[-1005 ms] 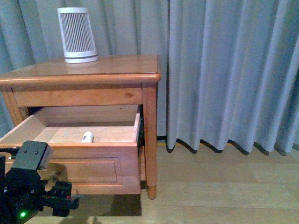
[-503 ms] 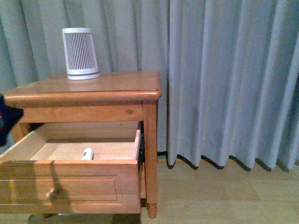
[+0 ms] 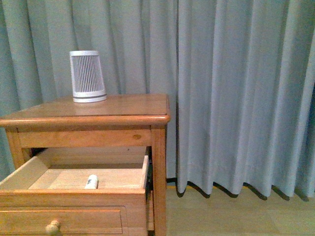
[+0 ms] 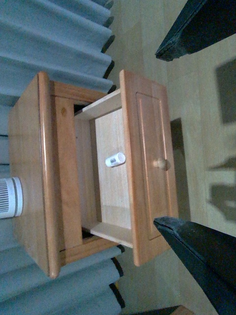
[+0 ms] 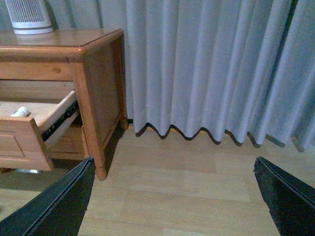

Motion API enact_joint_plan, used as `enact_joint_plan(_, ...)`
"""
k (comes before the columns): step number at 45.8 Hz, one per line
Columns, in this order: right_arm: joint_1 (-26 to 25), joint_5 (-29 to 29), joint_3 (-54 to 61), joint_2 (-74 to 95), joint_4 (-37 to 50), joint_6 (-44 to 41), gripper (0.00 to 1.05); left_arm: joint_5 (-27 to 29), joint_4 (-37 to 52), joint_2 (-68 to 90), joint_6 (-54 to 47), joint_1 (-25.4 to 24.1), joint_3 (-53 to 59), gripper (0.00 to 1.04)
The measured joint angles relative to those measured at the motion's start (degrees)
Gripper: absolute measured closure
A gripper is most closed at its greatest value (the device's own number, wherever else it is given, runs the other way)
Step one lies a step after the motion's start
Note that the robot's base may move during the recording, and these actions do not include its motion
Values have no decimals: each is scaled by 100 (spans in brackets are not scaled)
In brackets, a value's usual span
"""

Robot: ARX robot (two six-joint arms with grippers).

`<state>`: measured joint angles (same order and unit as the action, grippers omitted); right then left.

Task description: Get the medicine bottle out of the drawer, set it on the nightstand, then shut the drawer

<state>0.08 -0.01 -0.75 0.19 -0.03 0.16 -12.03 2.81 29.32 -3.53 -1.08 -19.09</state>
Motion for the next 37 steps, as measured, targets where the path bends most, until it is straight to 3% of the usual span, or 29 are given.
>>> enact_joint_plan(8,0,0,0,0,0,0,7,11,-776,-1316,149,175,614,7)
enact_joint_plan(12,0,0,2,0,0,0,7,278,-1084,-1867,190,470,896,7)
enact_joint_plan(14,0,-2,0,0,0,0,7,1095,-697,-2144,223,785,1182,15)
enact_joint_plan(17,0,13,0,0,0,2,7,1757,-374,-2411,267,927,1416,26)
enact_joint_plan(24,0,7,0,0,0,0,7,1287,-352,-2588,304,203,1530,50)
enact_joint_plan(34,0,9,0,0,0,0,7,1204,-308,-2861,317,140,1805,98)
enact_joint_plan(37,0,4,0,0,0,0,7,1209,-310,-2874,337,138,1851,102)
